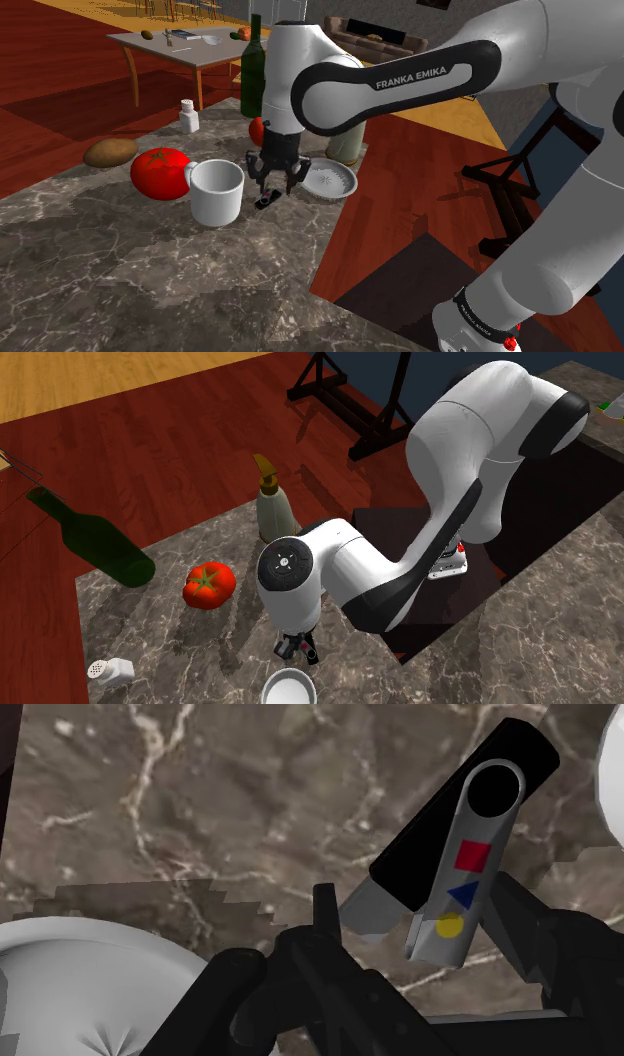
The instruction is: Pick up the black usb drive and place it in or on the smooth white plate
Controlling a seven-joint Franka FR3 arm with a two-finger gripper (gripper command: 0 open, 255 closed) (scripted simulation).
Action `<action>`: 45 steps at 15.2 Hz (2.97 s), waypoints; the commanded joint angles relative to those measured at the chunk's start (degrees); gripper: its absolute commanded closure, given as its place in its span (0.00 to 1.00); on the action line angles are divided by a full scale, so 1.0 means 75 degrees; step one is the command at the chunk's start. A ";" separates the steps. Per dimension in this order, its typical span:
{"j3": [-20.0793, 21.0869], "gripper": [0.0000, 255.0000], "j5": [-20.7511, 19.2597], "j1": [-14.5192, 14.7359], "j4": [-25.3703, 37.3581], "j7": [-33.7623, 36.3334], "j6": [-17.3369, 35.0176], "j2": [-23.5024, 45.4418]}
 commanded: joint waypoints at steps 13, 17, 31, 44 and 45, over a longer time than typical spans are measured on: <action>-0.0157 1.00 0.0466 -0.0285 0.0448 -0.0604 -0.1040 -0.0721; -0.0579 1.00 0.0877 -0.0665 -0.0259 -0.1554 -0.0984 -0.1460; -0.1612 1.00 0.1188 -0.1279 -0.1786 -0.3421 -0.0387 -0.2373; -0.1532 1.00 0.1119 -0.1272 -0.2353 -0.3367 0.0448 -0.2088; -0.1532 1.00 0.1119 -0.1272 -0.2353 -0.3367 0.0448 -0.2088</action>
